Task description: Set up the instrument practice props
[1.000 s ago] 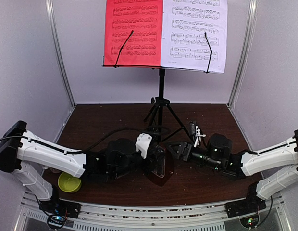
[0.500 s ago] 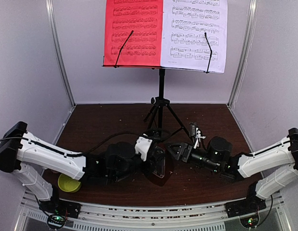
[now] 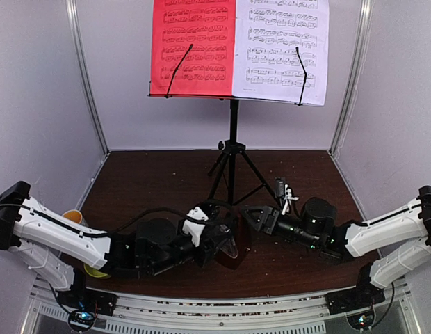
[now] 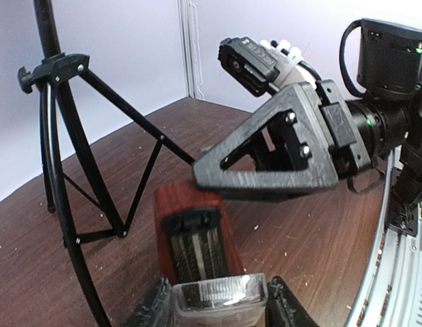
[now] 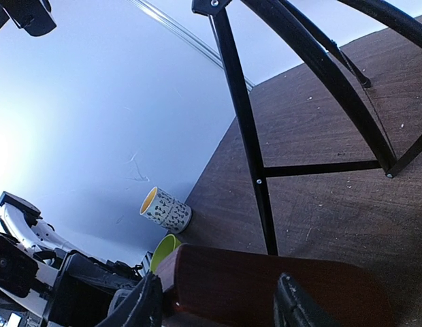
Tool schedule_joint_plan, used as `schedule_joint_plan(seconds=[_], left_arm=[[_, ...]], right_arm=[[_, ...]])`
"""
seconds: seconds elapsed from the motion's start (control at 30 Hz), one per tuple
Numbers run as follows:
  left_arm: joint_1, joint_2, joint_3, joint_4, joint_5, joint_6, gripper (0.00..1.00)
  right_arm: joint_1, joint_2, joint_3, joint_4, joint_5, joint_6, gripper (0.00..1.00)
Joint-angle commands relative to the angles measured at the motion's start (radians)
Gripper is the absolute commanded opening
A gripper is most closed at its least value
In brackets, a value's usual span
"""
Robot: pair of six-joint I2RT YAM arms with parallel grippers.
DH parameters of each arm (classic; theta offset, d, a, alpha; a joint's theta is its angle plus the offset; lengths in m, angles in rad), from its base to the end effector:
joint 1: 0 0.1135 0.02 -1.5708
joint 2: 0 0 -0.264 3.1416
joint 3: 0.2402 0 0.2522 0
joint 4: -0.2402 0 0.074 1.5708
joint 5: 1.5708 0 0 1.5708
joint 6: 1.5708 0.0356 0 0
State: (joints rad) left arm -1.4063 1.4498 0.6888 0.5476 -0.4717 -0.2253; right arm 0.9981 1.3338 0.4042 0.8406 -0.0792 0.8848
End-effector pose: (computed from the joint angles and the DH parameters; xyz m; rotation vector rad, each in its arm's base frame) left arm 0.0668 -0.3034 0.2277 0.7088 1.6809 -0.7570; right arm 0.1394 0.2214 0.2000 -0.1753 1.8817 1.4406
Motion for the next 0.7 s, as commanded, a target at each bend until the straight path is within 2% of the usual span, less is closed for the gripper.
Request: schedule_joint_plan(seconds=[0.0,0.17,0.3,0.4,0.53,0.67], left_arm=[[0.000,-0.123,-0.034,-0.062,-0.018,-0.071,0.08],[0.095,-0.274,-0.023,-0.334,-0.037,-0.193,0.08],[0.197,-0.373,0.022,-0.658,-0.085,-0.309,0.08],[0.316,-0.414,0.051,-0.847,-0.062,-0.376,0.09],[0.460,-0.439,0.054,-0.974,-0.011,-0.420,0.14],[0.537,-0.438,0.043,-0.967,0.046,-0.392,0.18]], right_arm=[[-0.016,0.003,-0.046,-0.257,0.017,-0.053,0.57],[-0.014,-0.034,-0.018,-0.300,0.005,-0.078,0.62],[-0.015,-0.038,-0.006,-0.310,0.000,-0.092,0.63],[-0.014,-0.040,-0.006,-0.307,-0.003,-0.090,0.64],[-0.012,-0.041,-0.005,-0.308,-0.002,-0.092,0.64],[-0.009,-0.044,-0.003,-0.313,0.002,-0.093,0.64]])
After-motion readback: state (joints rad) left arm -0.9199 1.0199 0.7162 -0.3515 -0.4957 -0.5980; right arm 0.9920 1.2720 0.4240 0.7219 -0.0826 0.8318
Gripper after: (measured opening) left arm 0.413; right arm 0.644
